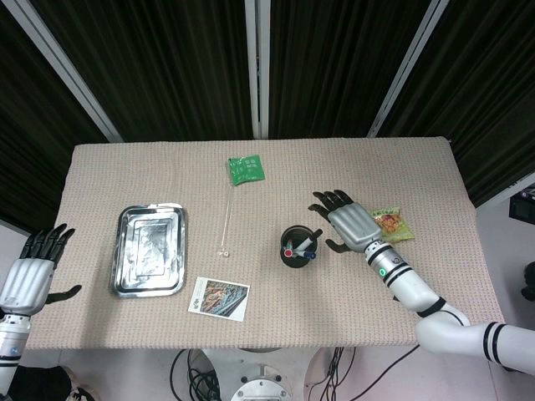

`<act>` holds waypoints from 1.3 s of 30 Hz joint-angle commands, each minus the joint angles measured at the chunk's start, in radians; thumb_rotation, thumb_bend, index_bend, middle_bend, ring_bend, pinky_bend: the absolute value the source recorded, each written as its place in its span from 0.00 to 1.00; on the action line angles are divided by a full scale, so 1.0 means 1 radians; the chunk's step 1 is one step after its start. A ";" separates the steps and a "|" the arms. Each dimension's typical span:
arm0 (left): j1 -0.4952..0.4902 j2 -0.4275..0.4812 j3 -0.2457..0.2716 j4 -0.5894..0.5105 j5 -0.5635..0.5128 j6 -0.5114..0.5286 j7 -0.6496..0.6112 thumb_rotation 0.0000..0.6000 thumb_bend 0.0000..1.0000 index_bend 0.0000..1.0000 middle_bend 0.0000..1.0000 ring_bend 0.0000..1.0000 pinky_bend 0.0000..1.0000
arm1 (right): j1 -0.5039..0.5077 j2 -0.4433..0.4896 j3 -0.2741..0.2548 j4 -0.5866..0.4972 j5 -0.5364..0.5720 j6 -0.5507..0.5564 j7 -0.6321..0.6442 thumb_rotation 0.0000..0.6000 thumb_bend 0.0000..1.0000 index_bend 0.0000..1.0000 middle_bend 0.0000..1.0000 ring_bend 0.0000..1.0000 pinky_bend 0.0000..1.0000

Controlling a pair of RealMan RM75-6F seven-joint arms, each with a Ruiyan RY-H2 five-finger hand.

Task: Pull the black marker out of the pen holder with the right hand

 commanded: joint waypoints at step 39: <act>0.006 0.001 0.005 0.015 0.001 -0.005 -0.017 1.00 0.12 0.05 0.00 0.00 0.02 | 0.000 -0.087 -0.032 0.073 -0.076 0.092 0.069 1.00 0.34 0.49 0.00 0.00 0.00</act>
